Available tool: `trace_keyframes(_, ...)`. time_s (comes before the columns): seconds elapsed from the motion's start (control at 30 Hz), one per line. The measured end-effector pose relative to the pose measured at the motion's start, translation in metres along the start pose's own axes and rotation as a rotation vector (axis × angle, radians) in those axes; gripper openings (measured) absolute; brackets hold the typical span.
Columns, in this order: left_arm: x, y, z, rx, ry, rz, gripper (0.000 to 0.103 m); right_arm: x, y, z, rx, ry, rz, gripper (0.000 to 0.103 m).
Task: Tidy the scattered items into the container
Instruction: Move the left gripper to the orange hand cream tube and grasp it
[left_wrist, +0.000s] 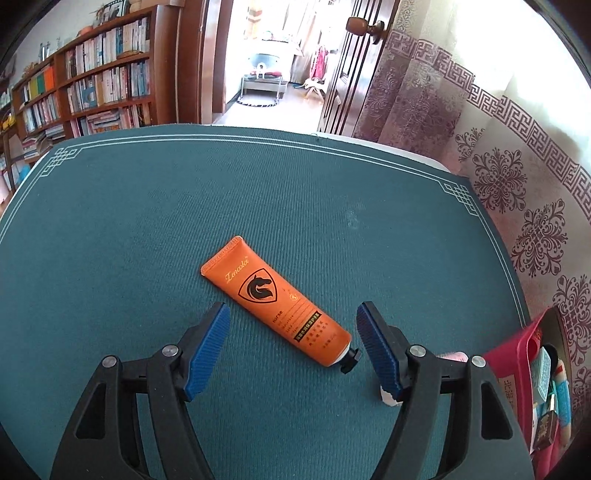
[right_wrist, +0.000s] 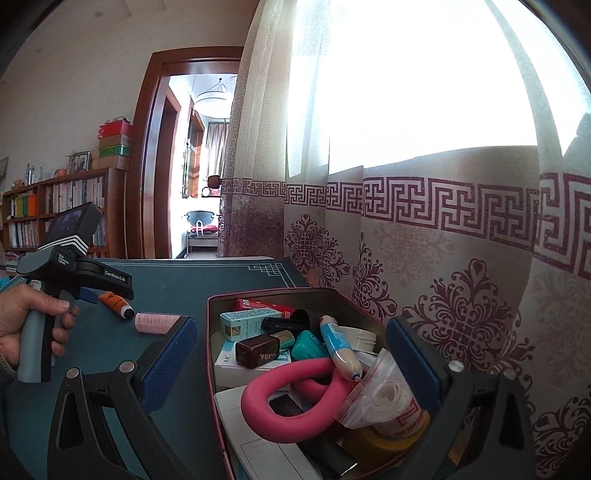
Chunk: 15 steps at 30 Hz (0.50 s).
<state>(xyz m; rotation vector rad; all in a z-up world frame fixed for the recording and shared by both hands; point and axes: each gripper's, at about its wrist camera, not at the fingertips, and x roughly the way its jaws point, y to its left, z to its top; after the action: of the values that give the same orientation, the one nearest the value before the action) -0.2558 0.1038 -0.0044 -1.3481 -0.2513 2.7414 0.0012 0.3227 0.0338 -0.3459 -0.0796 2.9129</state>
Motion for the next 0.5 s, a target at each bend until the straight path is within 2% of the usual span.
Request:
trace_keyframes(0.17, 0.014, -0.003, 0.001, -0.015, 0.019, 0.025, 0.074, -0.001, 0.003, -0.001, -0.012, 0.0, 0.008, 0.102)
trace_keyframes(0.33, 0.012, -0.005, -0.006, 0.059, 0.003, 0.054, 0.074, -0.001, 0.004, -0.001, -0.017, -0.001, 0.009, 0.102)
trace_keyframes(0.5, 0.005, 0.007, -0.018, 0.159, -0.016, 0.126, 0.074, -0.002, 0.003, -0.001, -0.009, 0.003, 0.007, 0.102)
